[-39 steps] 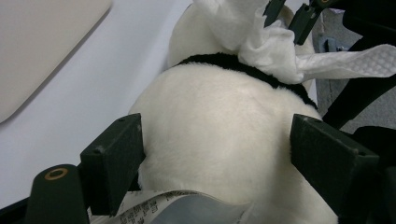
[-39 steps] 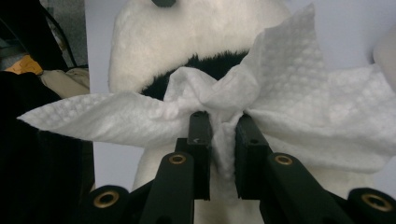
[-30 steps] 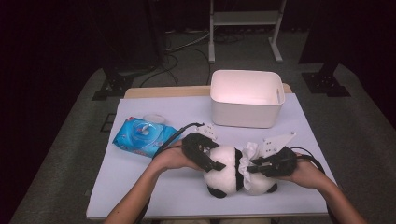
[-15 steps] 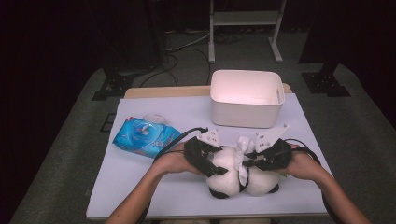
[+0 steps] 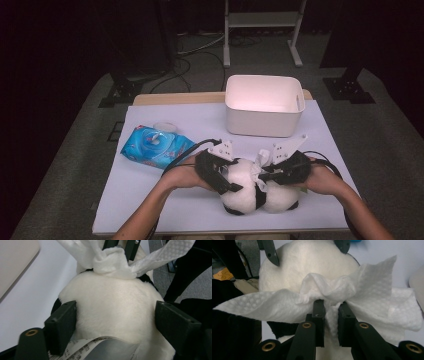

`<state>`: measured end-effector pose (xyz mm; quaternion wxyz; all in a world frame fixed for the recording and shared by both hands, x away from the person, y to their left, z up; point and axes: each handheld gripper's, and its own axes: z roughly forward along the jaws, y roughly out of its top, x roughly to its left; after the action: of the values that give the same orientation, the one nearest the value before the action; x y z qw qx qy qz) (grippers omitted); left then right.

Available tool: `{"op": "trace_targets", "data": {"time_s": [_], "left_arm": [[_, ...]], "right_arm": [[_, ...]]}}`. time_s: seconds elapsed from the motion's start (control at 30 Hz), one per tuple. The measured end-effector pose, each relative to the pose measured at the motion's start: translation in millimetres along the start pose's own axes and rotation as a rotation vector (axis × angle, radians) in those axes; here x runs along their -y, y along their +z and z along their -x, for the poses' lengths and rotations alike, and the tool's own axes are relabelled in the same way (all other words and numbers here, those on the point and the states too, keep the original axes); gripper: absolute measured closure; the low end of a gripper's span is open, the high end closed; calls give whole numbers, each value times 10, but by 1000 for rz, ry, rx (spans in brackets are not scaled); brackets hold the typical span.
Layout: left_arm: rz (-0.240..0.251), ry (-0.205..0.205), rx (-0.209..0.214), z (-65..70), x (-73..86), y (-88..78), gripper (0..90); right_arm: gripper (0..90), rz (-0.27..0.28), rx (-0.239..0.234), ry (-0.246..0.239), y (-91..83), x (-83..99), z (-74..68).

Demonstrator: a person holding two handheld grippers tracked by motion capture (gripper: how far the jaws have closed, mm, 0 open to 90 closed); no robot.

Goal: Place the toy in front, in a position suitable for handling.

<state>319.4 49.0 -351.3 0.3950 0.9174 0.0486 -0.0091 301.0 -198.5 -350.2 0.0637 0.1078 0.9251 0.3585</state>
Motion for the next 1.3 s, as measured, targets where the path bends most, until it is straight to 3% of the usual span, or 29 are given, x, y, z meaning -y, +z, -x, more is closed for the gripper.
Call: {"op": "trace_targets", "data": {"time_s": [0.1, 0.33, 0.5, 0.77, 1.03, 1.3], "left_arm": [[-11, -25, -8, 1, 0, -8, 117], [-18, -17, 24, 35, -35, 2, 108], [-15, 27, 44, 89, -28, 11, 174], [-26, 49, 26, 136, -72, 31, 190], [-25, 54, 21, 137, -56, 36, 189], [-26, 58, 20, 159, -59, 45, 189]], "right_arm": [[782, 5, -4, -4, -10, 20, -59], [782, 4, -15, -17, -30, 37, -169], [781, -2, -37, -36, -70, 45, -205], [782, 5, -55, -78, -93, -175, -166], [779, 18, -112, -106, 48, -489, -116], [778, 19, -118, -98, 7, -446, -91]]}}
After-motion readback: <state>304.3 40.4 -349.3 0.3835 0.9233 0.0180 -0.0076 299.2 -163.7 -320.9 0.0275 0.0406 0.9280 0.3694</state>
